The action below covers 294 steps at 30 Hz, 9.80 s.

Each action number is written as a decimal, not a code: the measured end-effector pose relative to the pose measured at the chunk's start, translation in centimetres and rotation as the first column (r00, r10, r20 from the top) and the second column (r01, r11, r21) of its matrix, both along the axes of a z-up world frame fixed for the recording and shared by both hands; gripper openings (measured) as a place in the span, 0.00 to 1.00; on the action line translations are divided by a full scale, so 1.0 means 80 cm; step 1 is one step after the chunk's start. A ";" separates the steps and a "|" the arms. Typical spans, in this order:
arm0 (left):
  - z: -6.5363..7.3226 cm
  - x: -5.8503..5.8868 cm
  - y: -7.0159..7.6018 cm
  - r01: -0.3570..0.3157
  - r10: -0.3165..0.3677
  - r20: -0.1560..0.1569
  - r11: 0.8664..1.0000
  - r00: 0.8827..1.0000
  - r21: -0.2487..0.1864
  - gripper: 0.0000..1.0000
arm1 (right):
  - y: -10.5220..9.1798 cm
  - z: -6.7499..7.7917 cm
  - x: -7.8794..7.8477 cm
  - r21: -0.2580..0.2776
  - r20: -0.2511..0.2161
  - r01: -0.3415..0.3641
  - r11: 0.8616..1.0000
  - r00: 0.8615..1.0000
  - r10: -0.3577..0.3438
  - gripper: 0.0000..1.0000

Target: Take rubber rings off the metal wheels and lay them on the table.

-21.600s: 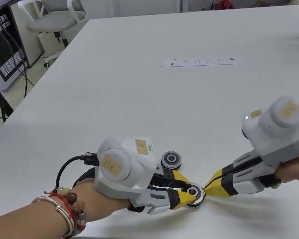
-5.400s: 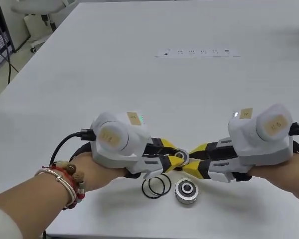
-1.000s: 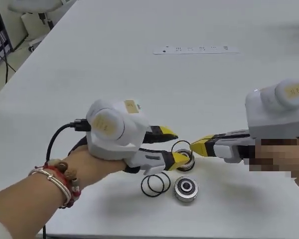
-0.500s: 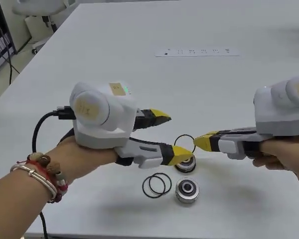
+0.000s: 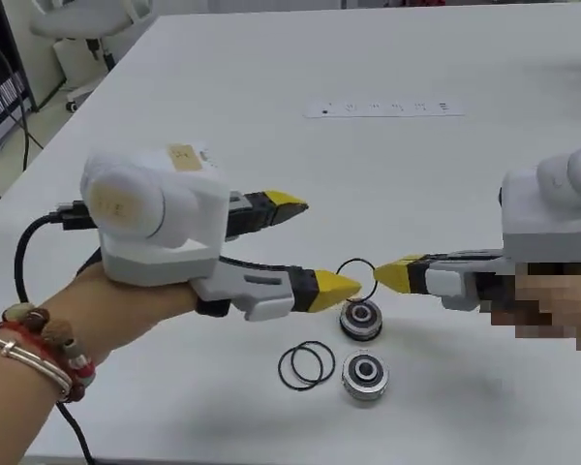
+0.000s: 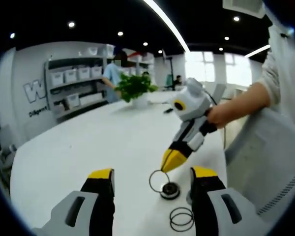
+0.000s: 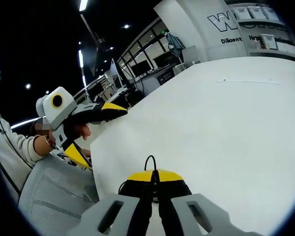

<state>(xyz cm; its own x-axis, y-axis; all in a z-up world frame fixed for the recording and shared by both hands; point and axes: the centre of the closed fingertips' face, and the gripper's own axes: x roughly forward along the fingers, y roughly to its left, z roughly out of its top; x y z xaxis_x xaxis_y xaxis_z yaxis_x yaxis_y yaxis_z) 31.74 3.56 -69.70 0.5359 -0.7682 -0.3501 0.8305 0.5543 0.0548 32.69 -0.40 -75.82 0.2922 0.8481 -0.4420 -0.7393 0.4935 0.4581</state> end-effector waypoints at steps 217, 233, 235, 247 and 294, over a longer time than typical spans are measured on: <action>-0.124 -0.015 -0.052 0.173 -0.160 -0.077 0.962 0.984 0.212 0.14 | 0.010 -0.026 -0.025 -0.122 0.078 -0.180 0.976 0.979 0.191 0.00; -0.109 -0.013 -0.044 0.163 -0.142 -0.113 0.964 0.983 0.212 0.18 | 0.000 -0.029 -0.019 -0.132 0.042 -0.145 0.981 0.988 0.152 0.00; -0.097 -0.012 -0.046 0.157 -0.139 -0.111 0.972 0.984 0.176 0.23 | 0.000 -0.028 -0.019 -0.128 0.039 -0.141 0.982 0.988 0.148 0.00; -0.055 -0.007 -0.024 0.123 -0.116 -0.055 0.979 0.992 0.160 0.40 | -0.002 -0.020 -0.017 -0.093 0.016 -0.119 0.988 0.992 0.121 0.00; 0.003 -0.059 0.058 -0.016 0.020 -0.054 0.996 0.998 0.084 0.63 | 0.029 -0.027 -0.062 -0.054 -0.107 -0.222 0.973 0.971 0.216 0.00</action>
<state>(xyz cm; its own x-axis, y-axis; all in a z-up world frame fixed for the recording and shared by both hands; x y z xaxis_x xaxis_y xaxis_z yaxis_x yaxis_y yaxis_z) 27.04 8.23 -69.42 0.5275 -0.7258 -0.4416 0.8235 0.5645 0.0560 27.75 1.91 -77.97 0.0541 0.8550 -0.5157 -0.7848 0.3557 0.5074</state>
